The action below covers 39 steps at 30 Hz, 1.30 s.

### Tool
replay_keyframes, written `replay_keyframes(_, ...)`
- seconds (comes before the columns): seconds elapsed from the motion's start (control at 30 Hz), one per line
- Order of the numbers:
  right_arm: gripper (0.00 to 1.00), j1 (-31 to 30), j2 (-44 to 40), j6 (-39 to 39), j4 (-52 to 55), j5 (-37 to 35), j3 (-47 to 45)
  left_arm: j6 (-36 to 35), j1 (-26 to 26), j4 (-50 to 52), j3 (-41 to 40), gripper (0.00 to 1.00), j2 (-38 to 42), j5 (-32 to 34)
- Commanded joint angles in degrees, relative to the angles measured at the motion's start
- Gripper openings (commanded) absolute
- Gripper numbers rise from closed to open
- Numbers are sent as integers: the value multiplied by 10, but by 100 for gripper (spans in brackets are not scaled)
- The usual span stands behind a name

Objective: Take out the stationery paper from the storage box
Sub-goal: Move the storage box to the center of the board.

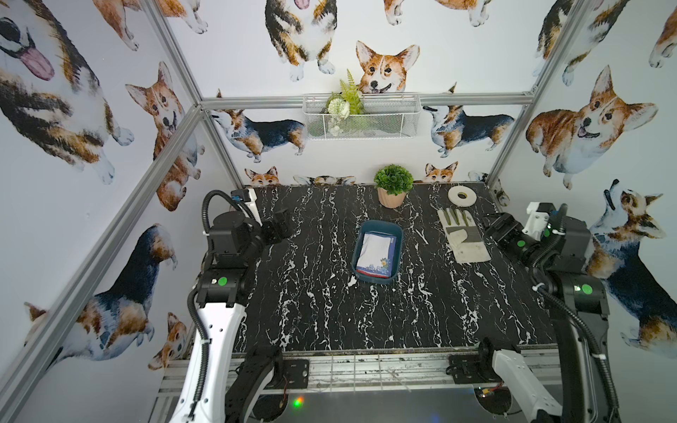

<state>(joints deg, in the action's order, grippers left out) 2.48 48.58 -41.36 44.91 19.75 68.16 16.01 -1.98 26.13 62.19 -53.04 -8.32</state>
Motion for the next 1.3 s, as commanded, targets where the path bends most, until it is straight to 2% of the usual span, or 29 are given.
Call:
replay_keyframes(0.0, 84, -100, 59, 68, 153, -113, 30, -4, -1, 58, 1, 87, -34, -67)
replay_keyframes(0.07, 82, -173, 106, 61, 175, -168, 32, -2, -5, 78, 7, 81, -58, -67)
replay_keyframes(0.17, 80, -266, 190, 41, 178, -224, 33, -5, -11, 90, 11, 80, -72, -64)
replay_keyframes(0.27, 79, -339, 260, 22, 146, -249, 38, -4, -14, 89, 6, 80, -65, -67)
replay_keyframes(0.33, 79, -359, 300, 14, 122, -246, 46, -2, -15, 87, -2, 80, -56, -59)
replay_keyframes(0.63, 69, -387, 489, 18, 62, -234, 135, 8, -15, 84, -42, 80, -35, -50)
replay_keyframes(0.77, 68, -398, 532, 13, 6, -202, 149, 7, -15, 81, -50, 80, -27, -41)
replay_keyframes(0.93, 62, -399, 570, 5, 3, -242, 152, 5, -15, 75, -60, 80, -19, -39)
replay_keyframes(1.03, 48, -399, 575, 5, -41, -237, 126, 5, -15, 70, -69, 80, -14, -34)
replay_keyframes(1.13, 27, -399, 585, -3, -40, -246, 115, 4, -15, 71, -72, 80, -9, -28)
replay_keyframes(1.27, 23, -399, 578, -3, -34, -270, 95, 2, -15, 70, -74, 81, -4, -26)
